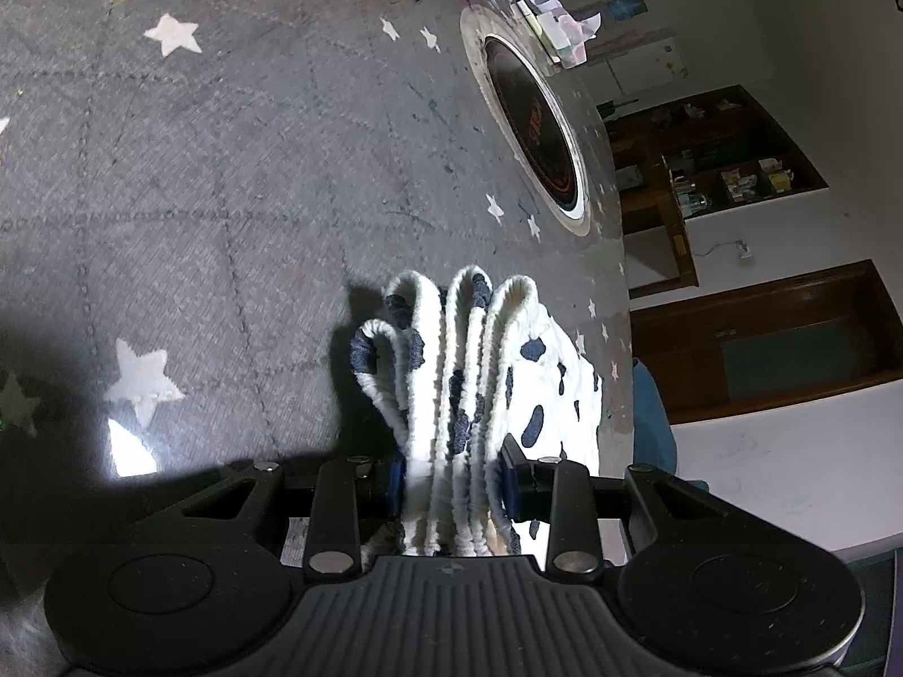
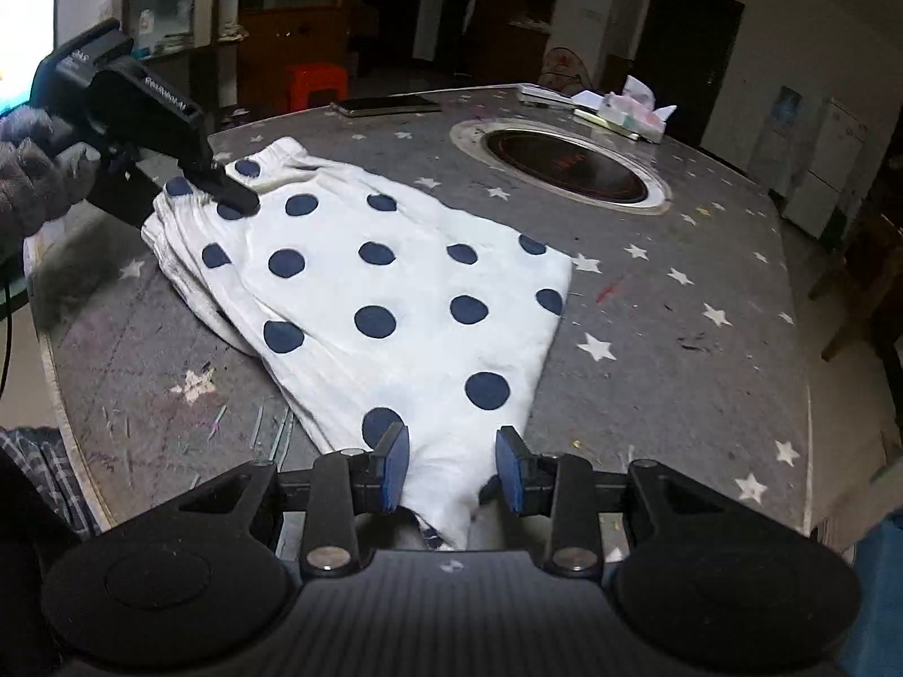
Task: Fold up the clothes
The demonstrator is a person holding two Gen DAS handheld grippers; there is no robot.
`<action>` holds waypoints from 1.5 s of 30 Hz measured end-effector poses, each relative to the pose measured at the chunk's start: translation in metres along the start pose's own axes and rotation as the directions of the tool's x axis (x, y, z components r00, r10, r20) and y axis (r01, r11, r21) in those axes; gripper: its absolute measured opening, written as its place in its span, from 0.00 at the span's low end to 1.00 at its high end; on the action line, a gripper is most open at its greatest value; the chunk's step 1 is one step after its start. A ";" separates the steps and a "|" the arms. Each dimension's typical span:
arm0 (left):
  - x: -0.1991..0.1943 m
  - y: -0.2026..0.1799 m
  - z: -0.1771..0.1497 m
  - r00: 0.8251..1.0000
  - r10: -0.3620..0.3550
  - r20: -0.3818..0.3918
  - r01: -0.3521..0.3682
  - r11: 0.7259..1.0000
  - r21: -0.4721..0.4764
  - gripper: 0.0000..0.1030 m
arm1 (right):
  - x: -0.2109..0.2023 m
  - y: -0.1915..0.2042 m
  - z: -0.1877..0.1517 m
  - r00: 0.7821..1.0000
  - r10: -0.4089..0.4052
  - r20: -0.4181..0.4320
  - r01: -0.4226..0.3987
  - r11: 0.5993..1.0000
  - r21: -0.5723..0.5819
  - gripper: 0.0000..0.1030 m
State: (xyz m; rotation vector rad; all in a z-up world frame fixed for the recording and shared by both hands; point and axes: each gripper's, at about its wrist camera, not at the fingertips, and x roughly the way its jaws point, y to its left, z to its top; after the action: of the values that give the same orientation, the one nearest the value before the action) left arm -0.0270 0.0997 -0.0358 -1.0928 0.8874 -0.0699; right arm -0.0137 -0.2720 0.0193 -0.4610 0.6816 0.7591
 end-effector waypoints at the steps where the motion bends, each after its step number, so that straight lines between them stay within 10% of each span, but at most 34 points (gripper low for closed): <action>1: 0.000 -0.001 0.001 1.000 0.004 0.002 -0.004 1.000 0.001 0.33 | -0.003 0.000 0.002 1.000 0.001 0.017 -0.001 1.000 0.006 0.32; 24: 0.001 0.000 0.010 1.000 0.016 0.001 -0.016 1.000 -0.008 0.33 | 0.009 0.059 0.014 0.958 0.280 0.057 -0.281 0.960 0.016 0.32; 39: 0.002 0.000 0.010 1.000 0.015 -0.002 -0.015 1.000 -0.007 0.34 | 0.021 0.070 0.027 0.984 0.156 0.083 -0.146 0.982 -0.121 0.36; 45: 0.002 0.001 0.011 1.000 0.013 -0.003 -0.013 1.000 -0.006 0.34 | 0.027 0.091 0.015 0.994 0.081 0.078 -0.057 0.961 -0.272 0.09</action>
State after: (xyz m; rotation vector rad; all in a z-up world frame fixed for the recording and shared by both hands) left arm -0.0191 0.1071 -0.0363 -1.0933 0.8974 -0.0582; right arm -0.0623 -0.1917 -0.0015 -0.6504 0.5146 0.9386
